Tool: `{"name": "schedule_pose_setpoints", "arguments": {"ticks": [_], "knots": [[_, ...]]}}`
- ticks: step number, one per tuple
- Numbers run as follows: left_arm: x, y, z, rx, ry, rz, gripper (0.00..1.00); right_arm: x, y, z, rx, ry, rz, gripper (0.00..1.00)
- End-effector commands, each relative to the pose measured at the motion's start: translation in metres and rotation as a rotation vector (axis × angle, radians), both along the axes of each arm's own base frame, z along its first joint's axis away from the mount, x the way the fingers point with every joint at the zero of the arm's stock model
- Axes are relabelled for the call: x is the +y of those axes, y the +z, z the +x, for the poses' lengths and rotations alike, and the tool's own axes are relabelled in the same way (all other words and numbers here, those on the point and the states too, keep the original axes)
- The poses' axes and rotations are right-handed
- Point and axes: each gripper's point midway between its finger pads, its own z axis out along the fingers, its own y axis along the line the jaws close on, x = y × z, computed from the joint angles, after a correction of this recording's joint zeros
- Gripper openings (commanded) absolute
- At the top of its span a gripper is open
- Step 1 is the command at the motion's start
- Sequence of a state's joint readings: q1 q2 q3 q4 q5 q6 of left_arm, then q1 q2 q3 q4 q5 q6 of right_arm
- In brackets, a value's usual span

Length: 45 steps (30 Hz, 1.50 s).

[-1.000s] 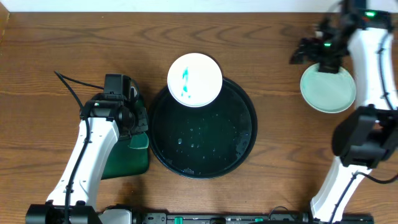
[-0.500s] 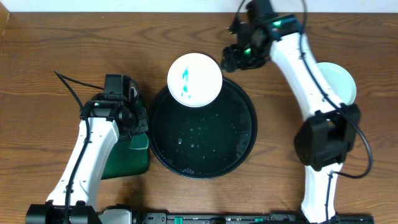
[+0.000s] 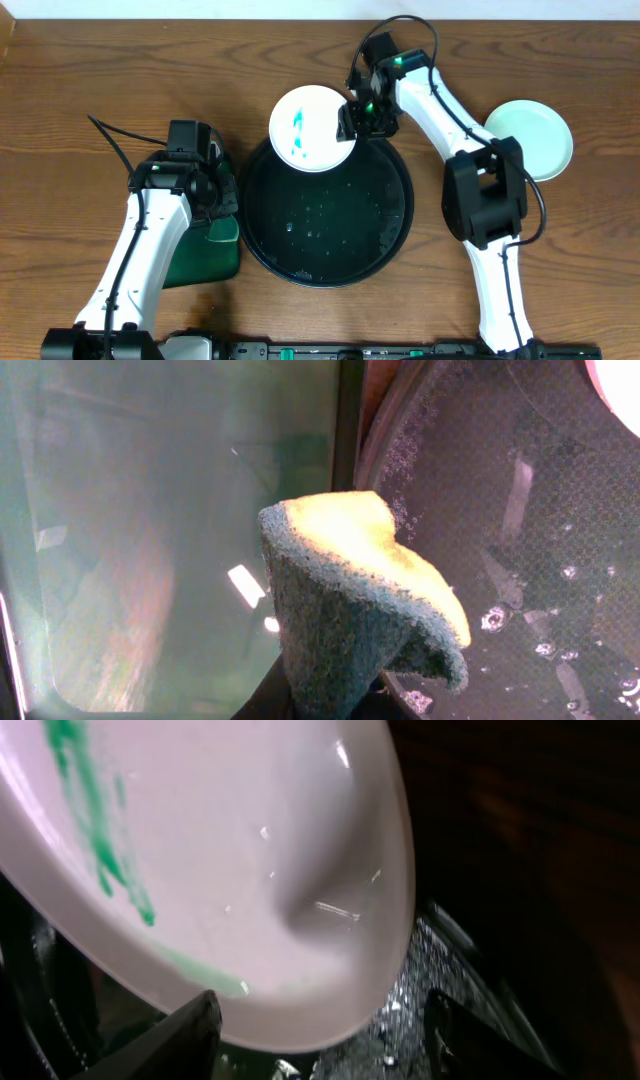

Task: Clean dirty plates on tray and stack at the side
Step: 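Move the right gripper to the top plate and drag it down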

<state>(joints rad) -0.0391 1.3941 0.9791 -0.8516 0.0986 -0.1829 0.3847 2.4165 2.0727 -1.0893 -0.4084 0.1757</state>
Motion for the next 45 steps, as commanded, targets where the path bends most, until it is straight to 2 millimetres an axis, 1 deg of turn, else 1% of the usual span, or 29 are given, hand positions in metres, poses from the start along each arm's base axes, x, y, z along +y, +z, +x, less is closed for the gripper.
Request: {"name": "schedule_pose_setpoints", "arguments": {"ticks": [1,4,6,8,11,13,17,18,20,21,22,24,27,29,31,32,35,38,40,43,44,45], "knots": [[0.002,0.004,0.002,-0.013,-0.004,0.004,0.08,0.008,-0.009,-0.003,0.031,-0.003,0.033,0.61],[0.002,0.004,0.002,-0.014,-0.004,0.004,0.08,0.012,-0.009,0.002,0.018,-0.024,0.043,0.51],[0.002,0.004,0.002,-0.014,-0.004,0.004,0.07,0.017,-0.008,0.004,0.012,-0.039,0.050,0.47],[0.002,0.004,0.002,-0.014,-0.004,0.004,0.08,0.024,-0.008,0.004,0.003,-0.040,0.057,0.36],[0.002,0.004,0.002,-0.014,-0.004,0.004,0.08,0.034,-0.007,0.003,-0.018,-0.021,0.058,0.10],[0.002,0.004,0.002,-0.013,-0.004,0.004,0.07,0.034,-0.009,0.002,-0.024,-0.025,0.031,0.01],[0.002,0.004,0.001,-0.013,-0.004,0.004,0.08,0.036,-0.012,-0.001,-0.028,-0.020,0.005,0.02],[0.002,0.004,0.001,-0.013,-0.004,0.004,0.07,0.036,-0.012,-0.001,-0.026,-0.025,0.001,0.08],[0.002,0.004,0.001,-0.012,-0.004,0.004,0.08,0.036,-0.012,-0.001,-0.019,-0.040,0.001,0.30],[0.002,0.004,0.001,-0.012,-0.004,0.004,0.08,0.036,-0.012,-0.001,-0.017,-0.044,0.001,0.37],[0.002,0.004,0.001,-0.012,-0.004,0.004,0.08,0.036,-0.012,-0.001,-0.016,-0.047,0.001,0.41],[0.002,0.004,0.001,-0.011,-0.004,0.004,0.08,0.036,-0.012,-0.001,-0.012,-0.055,0.001,0.43],[0.002,0.004,0.001,-0.009,-0.004,0.004,0.08,0.038,-0.012,-0.003,-0.004,-0.066,-0.001,0.38],[0.002,0.004,0.000,-0.009,-0.004,0.004,0.08,0.041,-0.012,-0.004,-0.006,-0.059,0.001,0.33],[0.002,0.004,0.000,-0.009,-0.004,0.004,0.08,0.046,-0.012,-0.006,-0.009,-0.056,0.005,0.33],[0.002,0.004,0.000,-0.009,-0.004,0.004,0.08,0.050,-0.012,-0.007,-0.011,-0.056,0.006,0.34],[0.002,0.004,0.000,-0.008,-0.004,0.004,0.08,0.058,-0.011,-0.009,-0.023,-0.041,0.009,0.36],[0.002,0.004,0.000,-0.008,-0.004,0.004,0.08,0.060,-0.012,-0.010,-0.024,-0.063,-0.004,0.34],[0.002,0.004,0.000,-0.009,-0.004,0.004,0.08,0.062,-0.012,-0.010,-0.018,-0.080,-0.003,0.27],[0.002,0.004,0.000,-0.009,-0.004,0.004,0.08,0.063,-0.012,-0.010,-0.012,-0.099,-0.002,0.11],[0.002,0.004,0.000,-0.009,-0.004,0.004,0.07,0.063,-0.012,-0.010,-0.012,-0.100,-0.004,0.03],[0.002,0.004,0.000,-0.009,-0.004,0.004,0.08,0.063,-0.012,-0.011,-0.010,-0.101,-0.005,0.01]]}}
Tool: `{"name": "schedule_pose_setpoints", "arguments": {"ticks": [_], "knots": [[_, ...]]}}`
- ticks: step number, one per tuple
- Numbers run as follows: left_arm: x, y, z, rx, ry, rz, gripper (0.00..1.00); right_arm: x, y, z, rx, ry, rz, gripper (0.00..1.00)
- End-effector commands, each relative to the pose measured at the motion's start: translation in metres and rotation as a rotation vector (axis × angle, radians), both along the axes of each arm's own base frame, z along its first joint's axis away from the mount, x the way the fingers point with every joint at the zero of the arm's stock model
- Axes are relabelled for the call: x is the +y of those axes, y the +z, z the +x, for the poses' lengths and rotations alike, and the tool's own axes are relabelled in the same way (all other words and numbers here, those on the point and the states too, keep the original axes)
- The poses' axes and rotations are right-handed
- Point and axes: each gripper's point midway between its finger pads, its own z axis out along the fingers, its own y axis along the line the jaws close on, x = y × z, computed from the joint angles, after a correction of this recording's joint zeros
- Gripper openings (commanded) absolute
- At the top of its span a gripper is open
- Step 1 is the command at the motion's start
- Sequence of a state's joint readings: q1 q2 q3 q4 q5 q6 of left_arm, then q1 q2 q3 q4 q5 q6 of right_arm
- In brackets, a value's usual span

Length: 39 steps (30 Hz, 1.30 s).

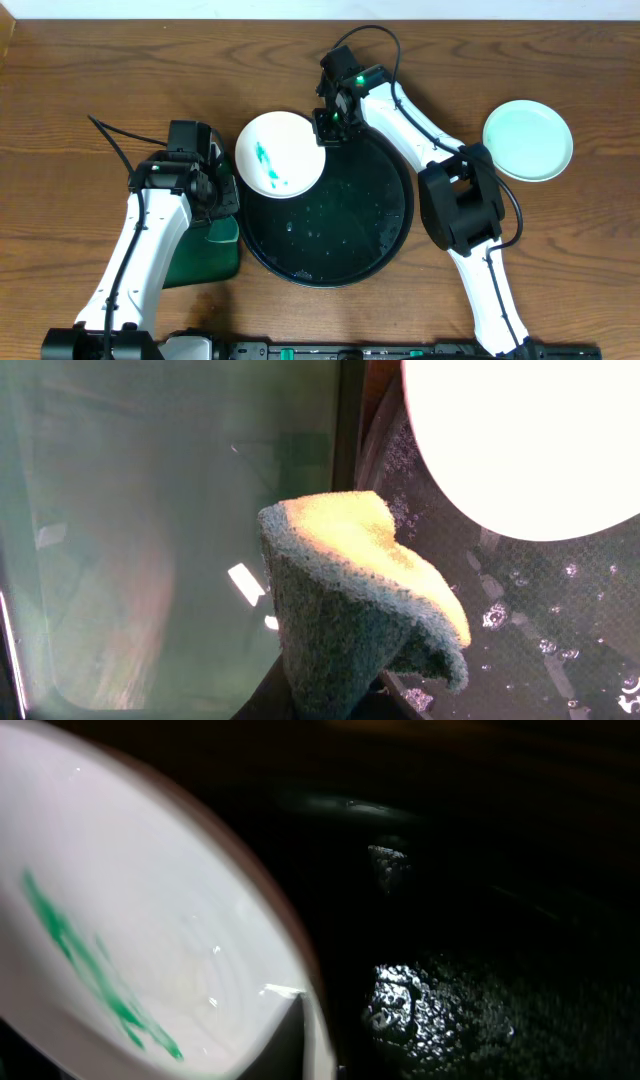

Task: Clean dirty plates on tray and stack at the side
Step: 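Move the right gripper to the top plate and drag it down, then slide the white plate to the tray center with the right gripper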

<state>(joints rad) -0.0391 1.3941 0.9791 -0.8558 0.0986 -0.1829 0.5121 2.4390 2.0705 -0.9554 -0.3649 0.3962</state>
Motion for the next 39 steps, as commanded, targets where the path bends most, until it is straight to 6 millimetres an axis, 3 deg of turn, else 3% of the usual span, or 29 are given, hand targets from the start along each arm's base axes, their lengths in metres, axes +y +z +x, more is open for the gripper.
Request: {"name": "schedule_pose_setpoints", "arguments": {"ticks": [1,8,14,19,28,35,39], "knots": [[0.002,0.004,0.001,-0.013,-0.004,0.004,0.08,0.002,-0.004,-0.004,0.017,-0.021,-0.012,0.01],[0.002,0.004,0.001,-0.012,-0.004,0.004,0.08,-0.002,-0.005,-0.011,0.045,-0.019,-0.030,0.01],[0.002,0.004,0.002,-0.013,-0.004,0.004,0.08,-0.020,0.000,-0.025,0.070,0.010,-0.118,0.02],[0.002,0.004,0.002,-0.013,-0.004,0.004,0.08,-0.047,0.029,-0.028,0.020,-0.027,-0.241,0.01],[0.002,0.004,0.002,-0.013,-0.004,0.004,0.08,-0.069,0.090,-0.042,-0.033,-0.071,-0.284,0.01],[0.002,0.004,0.002,-0.013,-0.004,0.004,0.07,-0.079,0.086,-0.071,0.083,-0.057,-0.335,0.01],[0.002,0.004,0.002,-0.013,-0.004,0.004,0.08,-0.072,0.083,-0.080,0.096,-0.032,-0.346,0.03]]}}
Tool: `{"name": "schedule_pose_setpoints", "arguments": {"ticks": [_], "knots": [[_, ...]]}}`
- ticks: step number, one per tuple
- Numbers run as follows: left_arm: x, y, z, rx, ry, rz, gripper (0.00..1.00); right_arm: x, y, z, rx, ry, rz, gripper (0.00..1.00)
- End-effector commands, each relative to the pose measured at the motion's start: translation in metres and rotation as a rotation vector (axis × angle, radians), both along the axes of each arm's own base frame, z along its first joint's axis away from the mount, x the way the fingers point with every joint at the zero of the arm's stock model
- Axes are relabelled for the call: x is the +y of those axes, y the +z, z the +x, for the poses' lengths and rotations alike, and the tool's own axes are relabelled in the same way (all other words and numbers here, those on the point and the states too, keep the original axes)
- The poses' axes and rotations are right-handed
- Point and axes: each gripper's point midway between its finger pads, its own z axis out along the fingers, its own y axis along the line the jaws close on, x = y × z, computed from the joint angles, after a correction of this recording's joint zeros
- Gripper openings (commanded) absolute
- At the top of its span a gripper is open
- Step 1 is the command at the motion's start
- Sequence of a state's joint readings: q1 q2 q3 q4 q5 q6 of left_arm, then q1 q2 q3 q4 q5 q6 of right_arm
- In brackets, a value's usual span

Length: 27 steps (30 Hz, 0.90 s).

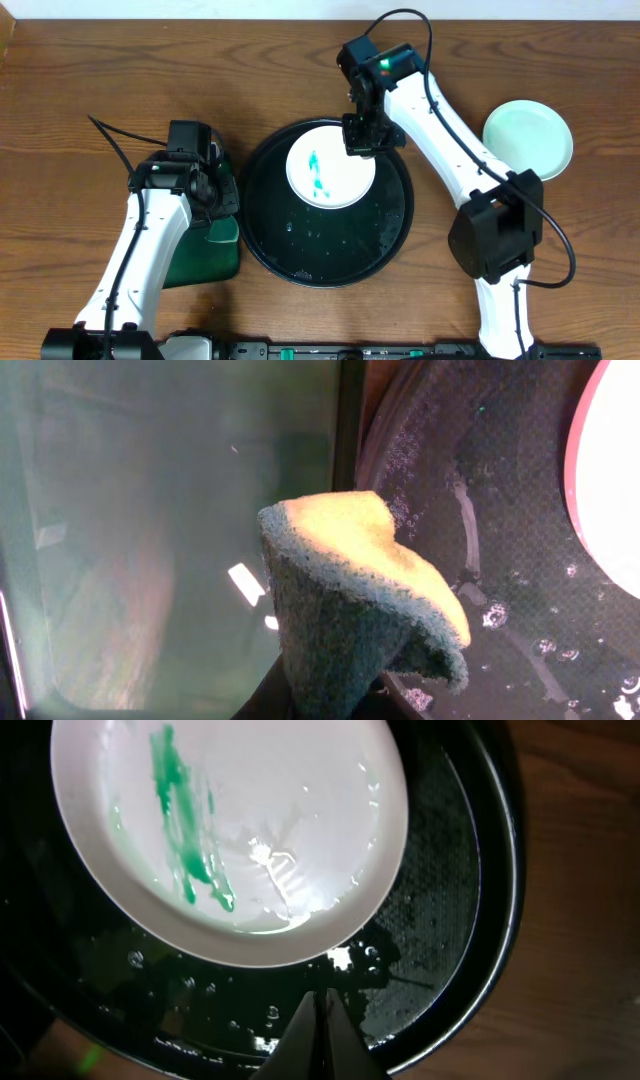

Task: Clean dirty plates on tray and stack at the side
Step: 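Slide the white plate to the tray center with the right gripper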

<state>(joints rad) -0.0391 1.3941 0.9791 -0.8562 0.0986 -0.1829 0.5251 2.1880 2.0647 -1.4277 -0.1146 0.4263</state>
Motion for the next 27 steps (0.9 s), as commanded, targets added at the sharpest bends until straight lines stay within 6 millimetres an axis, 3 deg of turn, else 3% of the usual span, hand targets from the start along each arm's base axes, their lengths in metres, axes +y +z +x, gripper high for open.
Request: {"name": "schedule_pose_setpoints", "arguments": {"ticks": [1,2,3,8,11,18,21,27], "knots": [[0.002,0.004,0.002,-0.014,-0.004,0.004,0.07,0.011,-0.008,-0.013,0.024,0.010,-0.022,0.30],[0.002,0.004,0.002,-0.014,-0.004,0.004,0.08,0.013,-0.014,-0.015,0.027,0.005,-0.024,0.72],[0.002,0.004,0.002,-0.014,-0.004,0.004,0.08,0.013,-0.017,-0.015,0.028,0.003,-0.024,0.77],[0.002,0.004,0.002,-0.014,-0.004,0.004,0.08,0.009,-0.057,-0.016,0.046,-0.063,-0.030,0.80],[0.002,0.004,0.002,-0.014,-0.004,0.004,0.08,0.000,-0.081,-0.014,0.054,-0.141,-0.021,0.73],[0.002,0.004,0.002,-0.014,-0.004,0.004,0.08,-0.026,-0.091,0.004,0.051,-0.231,0.002,0.74],[0.002,0.004,0.002,-0.014,-0.004,0.004,0.08,-0.033,-0.093,0.011,0.042,-0.253,0.008,0.63],[0.002,0.004,0.002,-0.013,-0.004,0.004,0.08,-0.013,-0.108,0.019,0.009,-0.248,0.125,0.61]]}}
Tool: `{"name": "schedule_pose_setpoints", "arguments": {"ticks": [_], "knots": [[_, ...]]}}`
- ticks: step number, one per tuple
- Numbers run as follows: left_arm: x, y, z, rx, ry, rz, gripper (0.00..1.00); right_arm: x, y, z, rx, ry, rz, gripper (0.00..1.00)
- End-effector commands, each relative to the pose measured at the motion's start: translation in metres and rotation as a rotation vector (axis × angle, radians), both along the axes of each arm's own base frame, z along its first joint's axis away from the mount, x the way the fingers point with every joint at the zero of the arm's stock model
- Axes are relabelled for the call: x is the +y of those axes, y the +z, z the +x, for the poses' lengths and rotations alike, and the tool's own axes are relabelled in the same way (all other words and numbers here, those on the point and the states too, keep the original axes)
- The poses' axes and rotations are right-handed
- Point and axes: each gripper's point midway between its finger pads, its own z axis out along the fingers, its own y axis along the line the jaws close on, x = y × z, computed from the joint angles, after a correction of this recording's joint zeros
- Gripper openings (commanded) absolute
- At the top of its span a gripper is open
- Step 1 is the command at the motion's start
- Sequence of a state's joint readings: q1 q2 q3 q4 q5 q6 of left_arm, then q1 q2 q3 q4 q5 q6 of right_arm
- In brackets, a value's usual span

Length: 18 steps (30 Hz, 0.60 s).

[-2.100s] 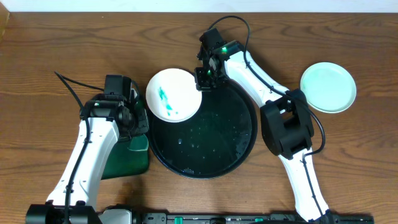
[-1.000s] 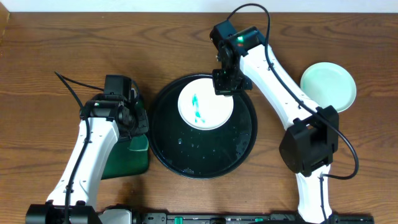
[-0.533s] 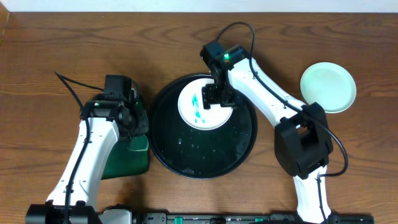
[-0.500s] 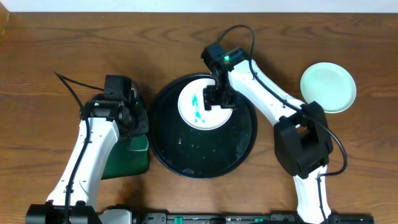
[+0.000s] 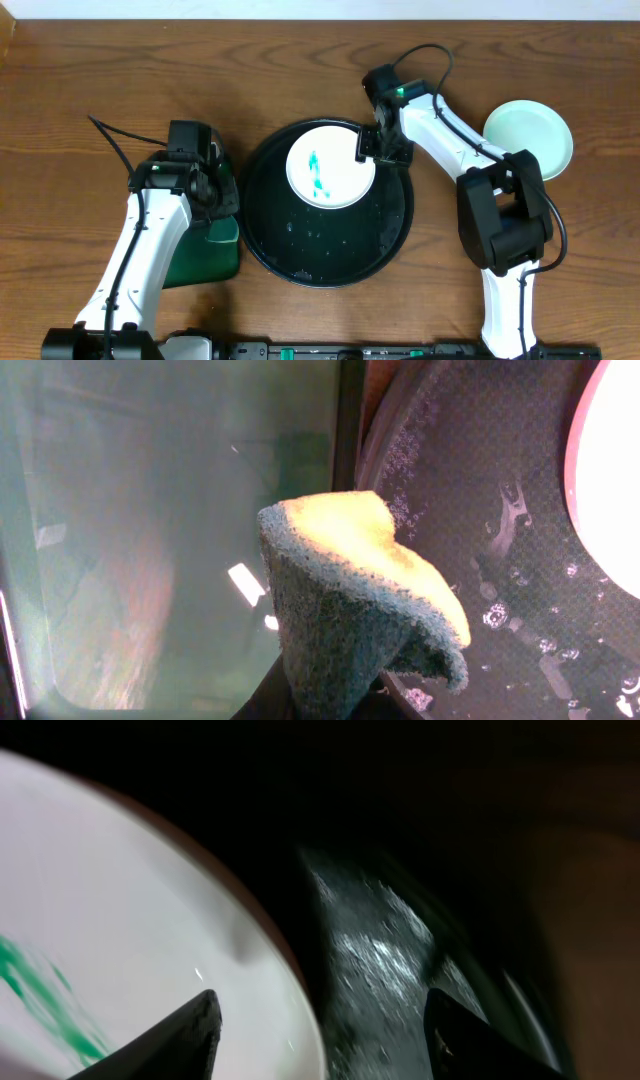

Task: Clean dirty plates on tray and stack at the side
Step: 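Slide the white plate to the tray center with the right gripper, then grip the plate rim with right gripper and scrub with left sponge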

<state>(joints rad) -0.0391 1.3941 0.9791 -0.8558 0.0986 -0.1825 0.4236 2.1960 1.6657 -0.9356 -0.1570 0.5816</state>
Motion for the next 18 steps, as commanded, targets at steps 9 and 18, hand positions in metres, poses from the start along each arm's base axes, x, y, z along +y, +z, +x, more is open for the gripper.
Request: {"name": "schedule_pose_setpoints", "arguments": {"ticks": [9,18], "knots": [[0.002,0.004,0.001,-0.012,-0.004,0.004,0.08,0.037,-0.032,-0.025,0.032,-0.005,0.132,0.28],[0.002,0.004,0.001,-0.012,-0.004,0.004,0.08,0.030,-0.042,-0.035,0.050,-0.010,0.102,0.01]]}}
